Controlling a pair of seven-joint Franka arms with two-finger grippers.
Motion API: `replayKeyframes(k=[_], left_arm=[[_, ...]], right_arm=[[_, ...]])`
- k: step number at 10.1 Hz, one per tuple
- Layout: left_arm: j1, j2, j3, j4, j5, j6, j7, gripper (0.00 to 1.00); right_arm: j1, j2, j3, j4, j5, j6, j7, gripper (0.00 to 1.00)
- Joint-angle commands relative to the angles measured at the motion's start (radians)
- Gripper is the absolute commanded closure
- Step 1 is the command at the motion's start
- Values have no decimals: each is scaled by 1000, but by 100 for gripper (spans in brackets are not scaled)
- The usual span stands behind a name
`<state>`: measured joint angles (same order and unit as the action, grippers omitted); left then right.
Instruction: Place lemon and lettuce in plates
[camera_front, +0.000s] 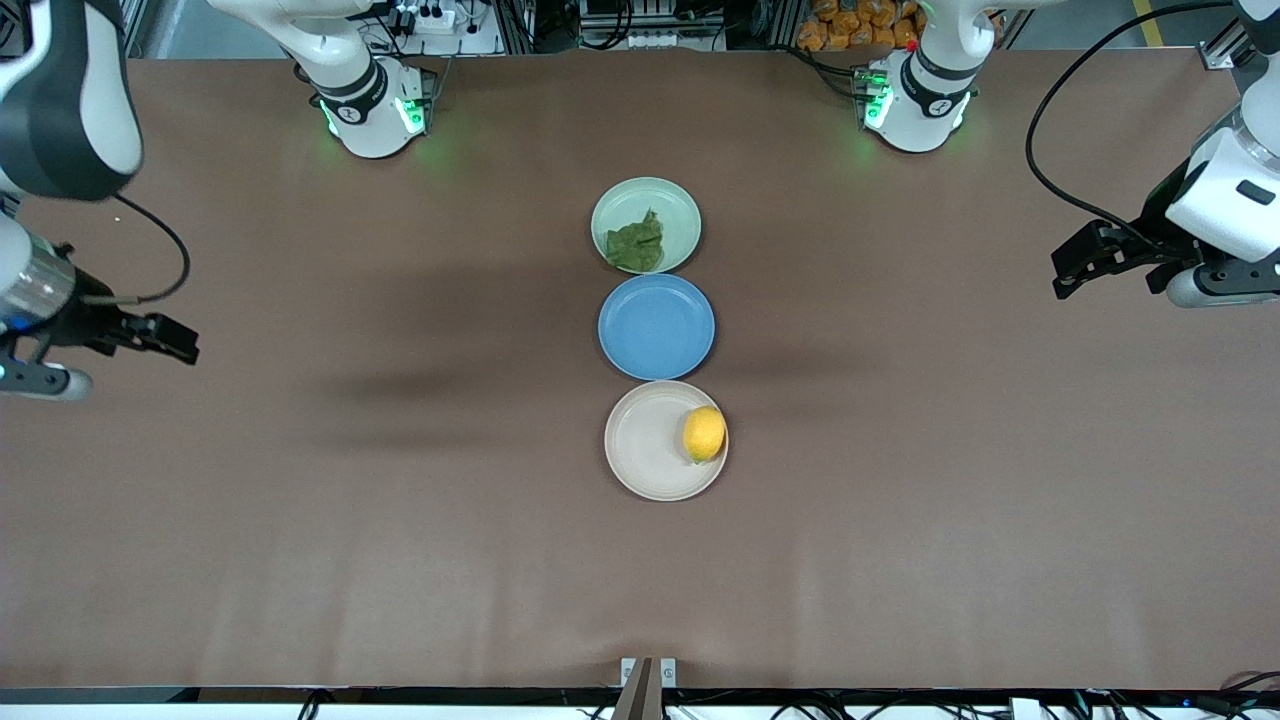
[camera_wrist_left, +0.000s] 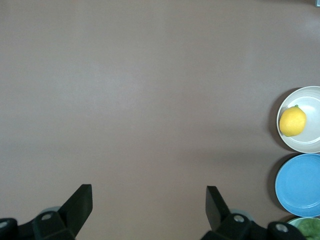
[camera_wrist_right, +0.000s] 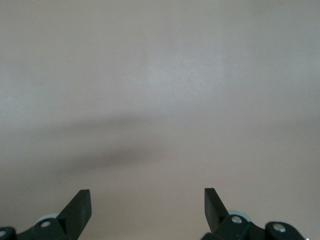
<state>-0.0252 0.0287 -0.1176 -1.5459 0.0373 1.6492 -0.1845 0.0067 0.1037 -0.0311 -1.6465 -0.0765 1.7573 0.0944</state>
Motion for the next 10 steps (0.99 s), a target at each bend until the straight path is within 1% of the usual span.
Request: replayKeyframes(k=[1, 2, 6, 7, 9, 10], left_arm=[[5, -1, 4, 10, -14, -11, 26, 0], [5, -3, 4, 10, -17, -11, 25, 0], [7, -12, 6, 12, -20, -43, 25, 0], [7, -12, 4, 12, -22, -46, 25, 0], [8, -10, 3, 16, -25, -87, 26, 0], [7, -9, 4, 29, -25, -92, 26, 0]], right_arm=[[-5, -65, 14, 14, 21, -56, -15, 0], [-7, -85, 14, 17, 18, -83, -16, 0], [-5, -154, 10, 17, 6, -85, -15, 0], [-2, -154, 5, 31, 6, -94, -7, 0], [-2, -145, 7, 104, 6, -151, -5, 0], [-2, -144, 5, 118, 6, -153, -5, 0]])
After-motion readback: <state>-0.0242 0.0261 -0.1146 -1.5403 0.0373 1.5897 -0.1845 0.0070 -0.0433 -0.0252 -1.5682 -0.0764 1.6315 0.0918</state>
